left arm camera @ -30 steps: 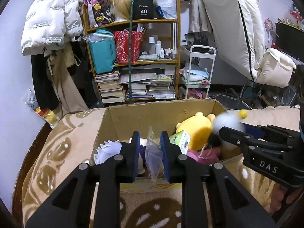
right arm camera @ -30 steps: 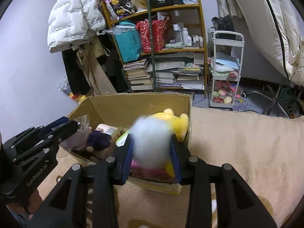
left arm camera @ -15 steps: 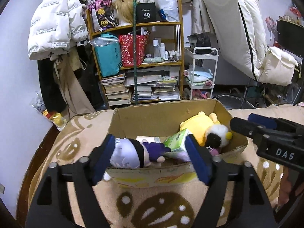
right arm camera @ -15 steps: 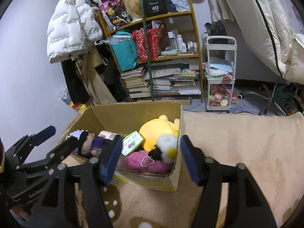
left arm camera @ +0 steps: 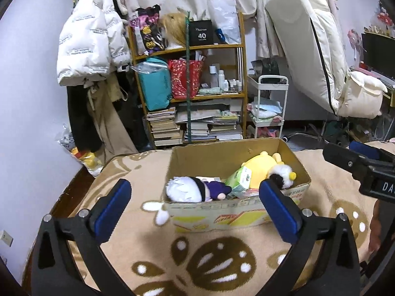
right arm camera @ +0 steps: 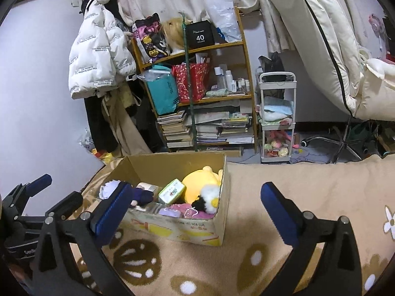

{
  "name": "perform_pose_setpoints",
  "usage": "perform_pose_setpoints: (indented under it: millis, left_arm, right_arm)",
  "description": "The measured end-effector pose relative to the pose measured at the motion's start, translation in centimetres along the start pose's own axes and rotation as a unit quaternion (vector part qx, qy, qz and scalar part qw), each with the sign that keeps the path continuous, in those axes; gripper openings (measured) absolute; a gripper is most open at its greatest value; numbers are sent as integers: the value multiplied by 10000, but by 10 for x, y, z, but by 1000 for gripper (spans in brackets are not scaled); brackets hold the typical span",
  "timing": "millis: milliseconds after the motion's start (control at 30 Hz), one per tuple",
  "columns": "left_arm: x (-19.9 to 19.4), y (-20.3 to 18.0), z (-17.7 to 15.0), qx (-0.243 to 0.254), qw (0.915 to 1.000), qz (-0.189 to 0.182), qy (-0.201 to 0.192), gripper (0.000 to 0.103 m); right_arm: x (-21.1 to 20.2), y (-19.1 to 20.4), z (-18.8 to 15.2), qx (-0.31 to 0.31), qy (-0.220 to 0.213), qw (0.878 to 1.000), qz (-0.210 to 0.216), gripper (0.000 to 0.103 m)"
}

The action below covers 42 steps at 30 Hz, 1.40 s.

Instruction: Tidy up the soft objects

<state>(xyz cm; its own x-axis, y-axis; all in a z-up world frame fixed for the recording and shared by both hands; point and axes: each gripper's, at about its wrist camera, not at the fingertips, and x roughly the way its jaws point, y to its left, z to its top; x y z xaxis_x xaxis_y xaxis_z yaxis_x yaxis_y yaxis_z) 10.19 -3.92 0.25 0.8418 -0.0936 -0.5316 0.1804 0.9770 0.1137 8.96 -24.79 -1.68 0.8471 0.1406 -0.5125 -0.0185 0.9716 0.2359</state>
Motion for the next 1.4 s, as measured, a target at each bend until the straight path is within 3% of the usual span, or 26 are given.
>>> perform_pose_setpoints:
  millis: [267,600,933,1400]
  left_arm:
    - [-21,10,-6,-216,9998,37,-9,102]
    - [-46,11,-21,-118,9998,142,-53,102]
    - [-59,11,-33,-87,9997,222,-57,102]
    - [-66,19,-40,-247,9988,378,-172,102]
  right_arm:
    - [-32,0,-11,-26,-266,9995,-136,103]
    - [-55,4,-22,-187,-324,9989,-264,103]
    - [-69,-4,-33,-232,-191,9988,-388,103]
    - [-78,-6,-37,-302,-339,9980,-442,103]
